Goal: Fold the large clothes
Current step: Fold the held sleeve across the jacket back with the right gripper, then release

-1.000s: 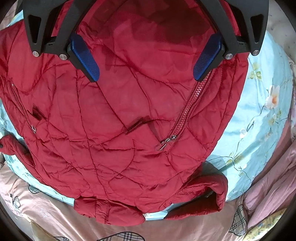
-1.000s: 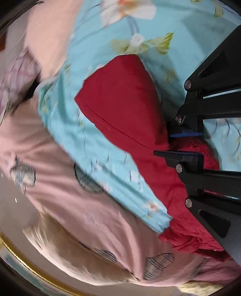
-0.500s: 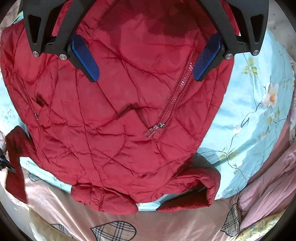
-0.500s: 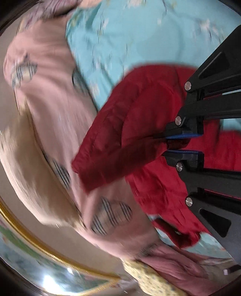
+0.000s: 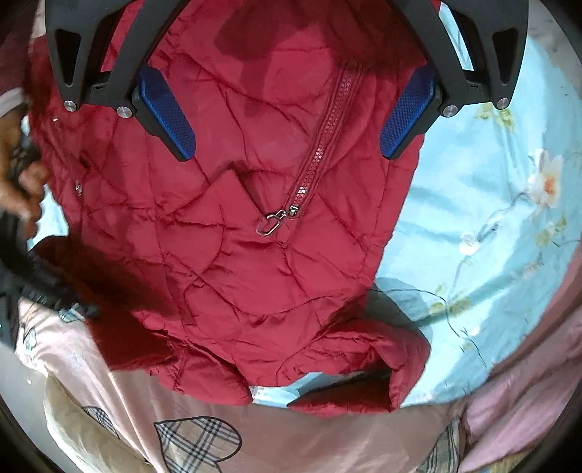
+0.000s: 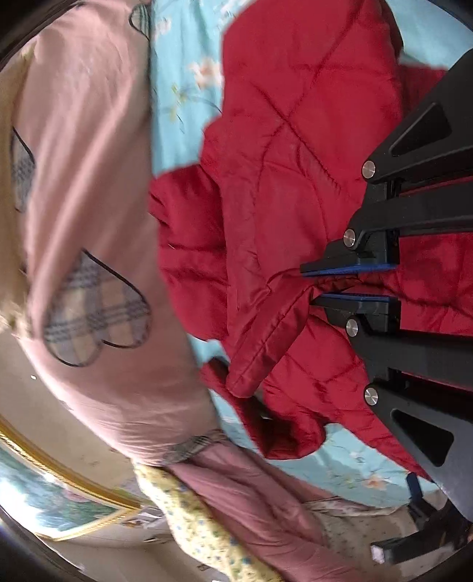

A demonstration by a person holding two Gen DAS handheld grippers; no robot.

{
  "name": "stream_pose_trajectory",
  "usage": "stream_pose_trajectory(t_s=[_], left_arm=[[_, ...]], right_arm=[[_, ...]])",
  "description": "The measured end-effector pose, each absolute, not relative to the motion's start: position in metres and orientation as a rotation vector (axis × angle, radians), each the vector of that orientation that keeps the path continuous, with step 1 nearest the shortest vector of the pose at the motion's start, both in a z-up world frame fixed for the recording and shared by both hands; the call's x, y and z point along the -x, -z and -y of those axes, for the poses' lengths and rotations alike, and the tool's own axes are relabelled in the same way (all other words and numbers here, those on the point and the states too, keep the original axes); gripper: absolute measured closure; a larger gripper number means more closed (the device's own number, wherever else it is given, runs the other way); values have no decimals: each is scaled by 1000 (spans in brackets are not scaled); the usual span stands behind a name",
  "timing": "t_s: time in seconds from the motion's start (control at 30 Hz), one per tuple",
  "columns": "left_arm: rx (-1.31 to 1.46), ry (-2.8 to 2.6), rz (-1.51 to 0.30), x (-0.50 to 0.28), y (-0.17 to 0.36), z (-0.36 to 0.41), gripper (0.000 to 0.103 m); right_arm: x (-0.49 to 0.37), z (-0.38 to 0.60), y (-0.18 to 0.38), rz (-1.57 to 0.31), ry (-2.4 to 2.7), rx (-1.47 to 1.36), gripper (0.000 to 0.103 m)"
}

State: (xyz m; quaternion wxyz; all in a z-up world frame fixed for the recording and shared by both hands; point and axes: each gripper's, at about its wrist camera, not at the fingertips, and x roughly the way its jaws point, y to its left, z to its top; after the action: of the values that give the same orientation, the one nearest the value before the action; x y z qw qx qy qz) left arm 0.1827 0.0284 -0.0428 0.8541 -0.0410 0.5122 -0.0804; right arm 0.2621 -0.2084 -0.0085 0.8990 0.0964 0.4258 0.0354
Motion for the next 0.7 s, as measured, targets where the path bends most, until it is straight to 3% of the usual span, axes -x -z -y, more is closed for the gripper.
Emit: stream_pose_trajectory(t_s=[0.47,0.7], left_arm=[[372,396,-1099,-287,40,-64,1],[542,505,-1216,-377,90,-54,2]], right_arm=[[-263,131,80,-1009,-275,-18,95],[-256,106,88,-1002,-318,83,95]])
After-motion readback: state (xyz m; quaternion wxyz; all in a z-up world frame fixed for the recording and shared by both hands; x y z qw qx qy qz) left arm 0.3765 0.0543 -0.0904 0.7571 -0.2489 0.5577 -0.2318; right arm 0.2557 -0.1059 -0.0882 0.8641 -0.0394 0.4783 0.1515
